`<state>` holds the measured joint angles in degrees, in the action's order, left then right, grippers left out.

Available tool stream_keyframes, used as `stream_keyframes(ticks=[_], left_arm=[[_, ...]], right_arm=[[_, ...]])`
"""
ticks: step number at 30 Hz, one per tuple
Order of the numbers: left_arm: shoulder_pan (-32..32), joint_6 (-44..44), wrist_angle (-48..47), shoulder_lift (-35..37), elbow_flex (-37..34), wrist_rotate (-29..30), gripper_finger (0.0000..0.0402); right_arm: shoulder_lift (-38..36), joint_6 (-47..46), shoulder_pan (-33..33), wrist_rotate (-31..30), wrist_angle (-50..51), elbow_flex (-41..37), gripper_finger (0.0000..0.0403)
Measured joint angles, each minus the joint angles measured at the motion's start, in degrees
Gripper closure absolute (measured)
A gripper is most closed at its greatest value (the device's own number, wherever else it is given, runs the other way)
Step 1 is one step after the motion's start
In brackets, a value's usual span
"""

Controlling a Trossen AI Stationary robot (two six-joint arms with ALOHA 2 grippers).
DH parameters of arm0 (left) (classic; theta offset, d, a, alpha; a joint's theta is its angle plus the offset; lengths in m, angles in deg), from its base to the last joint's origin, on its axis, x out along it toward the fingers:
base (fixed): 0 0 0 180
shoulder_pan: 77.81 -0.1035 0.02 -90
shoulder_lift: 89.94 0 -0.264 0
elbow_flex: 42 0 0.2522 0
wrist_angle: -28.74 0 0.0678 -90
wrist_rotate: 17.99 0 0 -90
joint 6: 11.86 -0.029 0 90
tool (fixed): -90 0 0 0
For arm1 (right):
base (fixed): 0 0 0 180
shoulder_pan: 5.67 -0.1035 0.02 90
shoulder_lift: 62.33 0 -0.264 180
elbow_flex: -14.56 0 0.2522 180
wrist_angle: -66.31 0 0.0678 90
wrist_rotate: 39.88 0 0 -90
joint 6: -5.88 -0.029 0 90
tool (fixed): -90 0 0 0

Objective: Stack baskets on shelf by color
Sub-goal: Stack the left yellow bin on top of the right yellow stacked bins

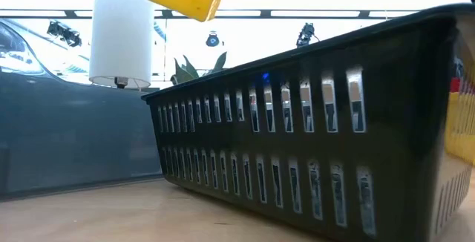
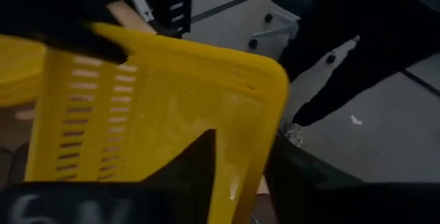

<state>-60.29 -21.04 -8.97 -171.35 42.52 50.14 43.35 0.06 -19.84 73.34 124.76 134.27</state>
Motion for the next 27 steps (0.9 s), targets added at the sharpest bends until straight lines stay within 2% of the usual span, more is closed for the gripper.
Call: stream_keyframes(ticks=[5,10,14,20,27], left_arm=[[-0.13,2.85,0.09,0.00,0.00,1.98,0.0187],[-0.13,10.04,-0.96,0.09,0.00,2.87,0.0151],[-0.23,12.90,-3.41,0.09,0.02,3.62,0.0152],[-1.24,18.37,-6.05,0.09,0.07,7.07,0.0174],[-4.78,20.66,-2.91,0.13,-0.05,11.36,0.0199]], right_arm=[[-0.01,-1.42,0.11,-0.89,1.86,0.00,0.0394],[-0.21,-3.70,0.48,-1.77,6.35,-0.04,0.0393],[-0.91,-5.09,0.81,-3.39,9.97,-0.04,0.0393],[-3.41,-8.95,0.93,-5.49,14.50,-0.04,0.0393],[-5.41,-14.08,-0.77,-7.61,18.29,-0.04,0.0392]])
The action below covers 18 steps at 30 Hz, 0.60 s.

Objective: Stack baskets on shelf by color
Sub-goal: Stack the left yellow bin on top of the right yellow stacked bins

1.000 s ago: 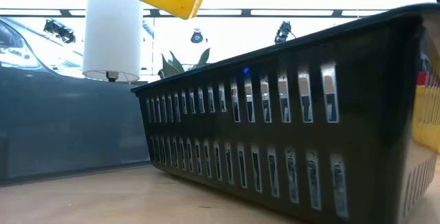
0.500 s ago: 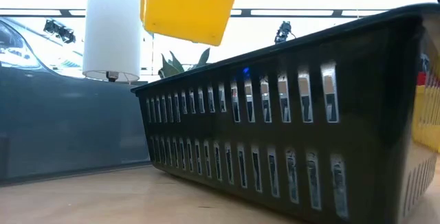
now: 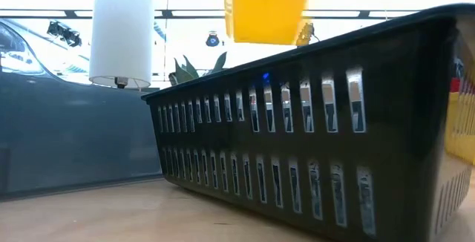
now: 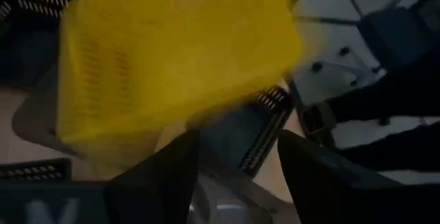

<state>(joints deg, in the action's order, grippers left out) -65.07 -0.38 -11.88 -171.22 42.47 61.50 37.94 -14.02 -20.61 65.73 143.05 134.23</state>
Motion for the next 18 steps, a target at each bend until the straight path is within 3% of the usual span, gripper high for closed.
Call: stream_keyframes(ticks=[5,18], left_arm=[[-1.95,-0.08,8.93,0.55,0.07,0.62,0.0215],[-6.48,4.47,7.02,1.80,0.01,3.00,0.0246]], right_arm=[[-0.03,-2.04,-1.89,-1.25,1.53,0.02,0.0392],[-4.95,-12.89,-6.97,-11.75,18.48,-0.41,0.0392]])
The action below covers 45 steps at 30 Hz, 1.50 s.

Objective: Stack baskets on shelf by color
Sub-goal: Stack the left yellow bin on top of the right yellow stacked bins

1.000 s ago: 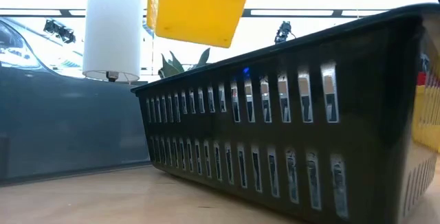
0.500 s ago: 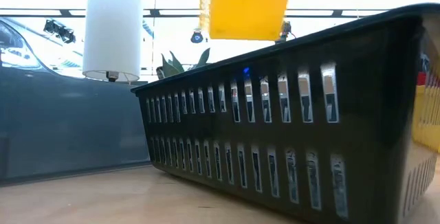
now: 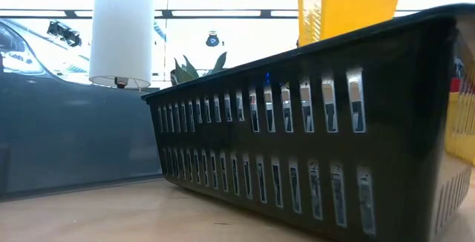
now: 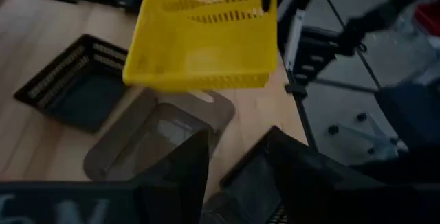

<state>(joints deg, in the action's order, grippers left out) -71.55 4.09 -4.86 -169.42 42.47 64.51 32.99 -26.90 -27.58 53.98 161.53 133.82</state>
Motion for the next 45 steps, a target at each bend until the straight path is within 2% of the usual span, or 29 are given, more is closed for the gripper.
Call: stream_keyframes(ticks=[5,10,19,23,28,35,45], left_arm=[[-1.55,2.08,-0.20,0.00,0.09,-0.05,0.0254],[-2.72,5.41,-0.45,0.00,0.09,-0.05,0.0258],[-2.95,6.80,-0.28,0.00,0.09,0.10,0.0257],[-2.95,7.44,-0.29,0.00,0.09,0.91,0.0259],[-2.95,7.51,-0.27,-0.03,0.07,2.56,0.0259],[-2.95,7.42,0.32,-0.03,0.07,4.90,0.0260],[-2.95,8.82,0.35,-0.03,0.07,4.95,0.0260]], right_arm=[[-4.81,-4.59,-1.47,-2.80,0.31,-5.77,0.0392],[-10.27,-9.18,-4.77,-3.88,-3.66,-15.06,0.0392],[-17.72,-18.02,-14.67,-14.78,-8.14,-30.85,0.0392],[-18.13,-18.42,-18.89,-15.48,-7.98,-34.39,0.0392],[-19.66,-23.57,-23.50,-14.49,-8.19,-36.99,0.0392],[-23.08,-29.36,-30.99,-19.26,-8.10,-41.54,0.0392],[-23.10,-30.38,-34.22,-22.30,-10.73,-49.03,0.0392]])
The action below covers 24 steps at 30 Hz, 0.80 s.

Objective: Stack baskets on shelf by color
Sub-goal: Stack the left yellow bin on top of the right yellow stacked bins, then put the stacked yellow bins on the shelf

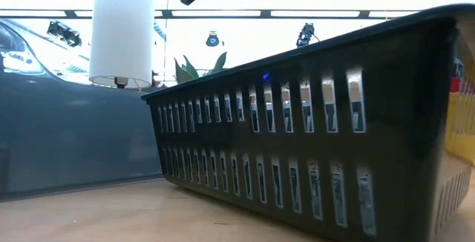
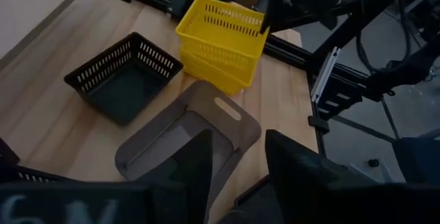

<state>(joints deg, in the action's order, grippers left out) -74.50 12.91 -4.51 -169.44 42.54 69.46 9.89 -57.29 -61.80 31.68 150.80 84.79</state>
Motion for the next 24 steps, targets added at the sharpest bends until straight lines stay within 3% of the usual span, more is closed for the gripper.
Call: stream_keyframes(ticks=[11,24], left_arm=[[0.00,1.69,0.00,0.00,0.00,-0.02,0.0260],[0.00,2.08,0.00,-0.02,0.00,-0.02,0.0260]], right_arm=[[0.04,-0.25,-0.01,-0.44,-11.70,-6.99,0.0360],[-0.23,-3.98,0.75,7.79,-15.14,-7.19,0.0243]])
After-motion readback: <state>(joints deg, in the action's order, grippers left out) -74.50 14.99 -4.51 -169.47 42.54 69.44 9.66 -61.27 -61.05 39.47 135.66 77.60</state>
